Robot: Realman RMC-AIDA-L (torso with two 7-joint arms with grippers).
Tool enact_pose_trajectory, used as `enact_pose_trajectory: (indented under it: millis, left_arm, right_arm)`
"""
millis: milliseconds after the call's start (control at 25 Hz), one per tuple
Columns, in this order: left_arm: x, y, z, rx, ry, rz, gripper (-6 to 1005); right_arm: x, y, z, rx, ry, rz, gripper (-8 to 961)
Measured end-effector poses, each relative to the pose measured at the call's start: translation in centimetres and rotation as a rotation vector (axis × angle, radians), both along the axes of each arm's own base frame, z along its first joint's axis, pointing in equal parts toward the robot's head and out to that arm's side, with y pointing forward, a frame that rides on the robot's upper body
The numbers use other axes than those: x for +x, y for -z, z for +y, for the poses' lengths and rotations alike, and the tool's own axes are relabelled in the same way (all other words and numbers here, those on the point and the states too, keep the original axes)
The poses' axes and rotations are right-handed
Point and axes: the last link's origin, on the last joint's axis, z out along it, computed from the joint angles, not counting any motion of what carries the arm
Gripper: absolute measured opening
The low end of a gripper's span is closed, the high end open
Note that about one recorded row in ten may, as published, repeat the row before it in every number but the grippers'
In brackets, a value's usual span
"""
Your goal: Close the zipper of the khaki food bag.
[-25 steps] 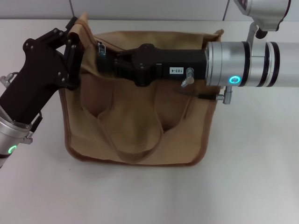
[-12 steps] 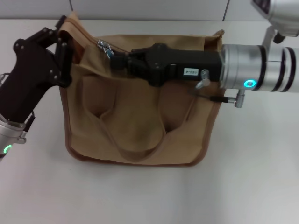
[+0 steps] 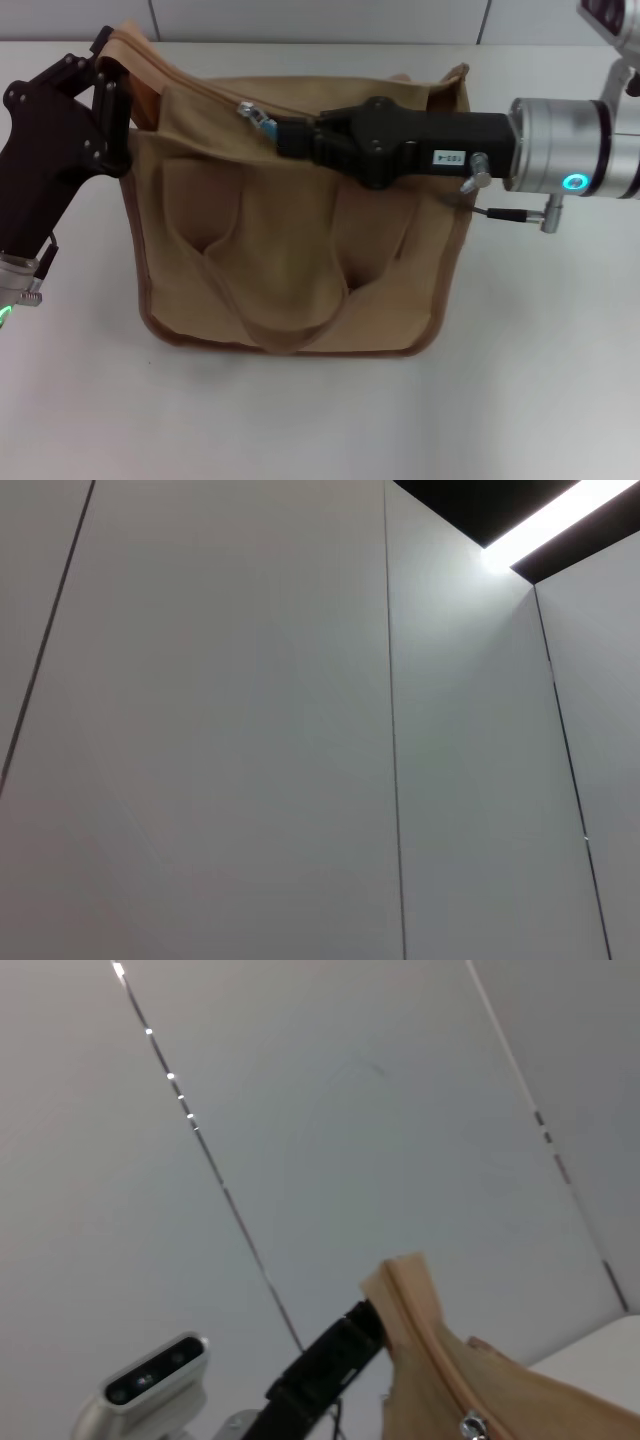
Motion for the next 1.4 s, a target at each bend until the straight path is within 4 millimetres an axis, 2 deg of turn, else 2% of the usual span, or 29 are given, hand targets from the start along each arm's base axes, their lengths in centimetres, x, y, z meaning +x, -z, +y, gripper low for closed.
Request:
enact_pose_trajectory:
  millis: [240,280,320,360,400,480,520,680,880,1200,1400]
  left_arm:
    - [-0.1,-0.2,0.1,0.011,-0.01,-0.002,27]
    - [-0.1,-0.2,0.2,0.012,-0.013,-0.003,27]
    - [-0.1,-0.2,0.2,0.012,-0.013,-0.003,27]
    - [-0.2,-0.2,0.2,0.012,-0.016,-0.001,27]
    - [-0.2,-0.2,0.2,0.012,-0.016,-0.001,26]
    - [-0.2,-0.1,0.3,0.01,-0.019,0.001,26]
    - [-0.2,-0.1,0.3,0.01,-0.019,0.001,26]
    - [-0.2,0.0,0.4,0.006,-0.028,0.005,27]
    - [-0.3,0.1,0.5,0.002,-0.037,0.009,27]
    - [-1.1,0.2,-0.2,-0.007,-0.071,0.008,27]
    - [-2.2,0.3,-1.3,-0.011,-0.116,0.008,37]
  right_arm:
    - [2.4,-1.4,0.1,0.041,0.072,0.001,-4]
    - [3.6,-2.0,0.0,0.057,0.107,0.004,-4]
    - [3.6,-2.0,0.0,0.057,0.107,0.004,-4]
    - [4.9,-2.5,-0.3,0.072,0.145,0.004,-4]
    - [4.9,-2.5,-0.3,0.072,0.145,0.004,-4]
    - [6.6,-3.1,-0.7,0.092,0.193,-0.002,-4]
    - [6.6,-3.1,-0.7,0.092,0.193,-0.002,-4]
    - [9.1,-4.1,-1.8,0.128,0.264,0.017,-5]
    - [9.9,-5.1,-3.3,0.153,0.227,0.058,-5]
    - [11.1,-6.5,-4.1,0.244,0.257,0.126,-6]
    - [11.2,-6.5,-4.6,0.306,0.237,0.158,144]
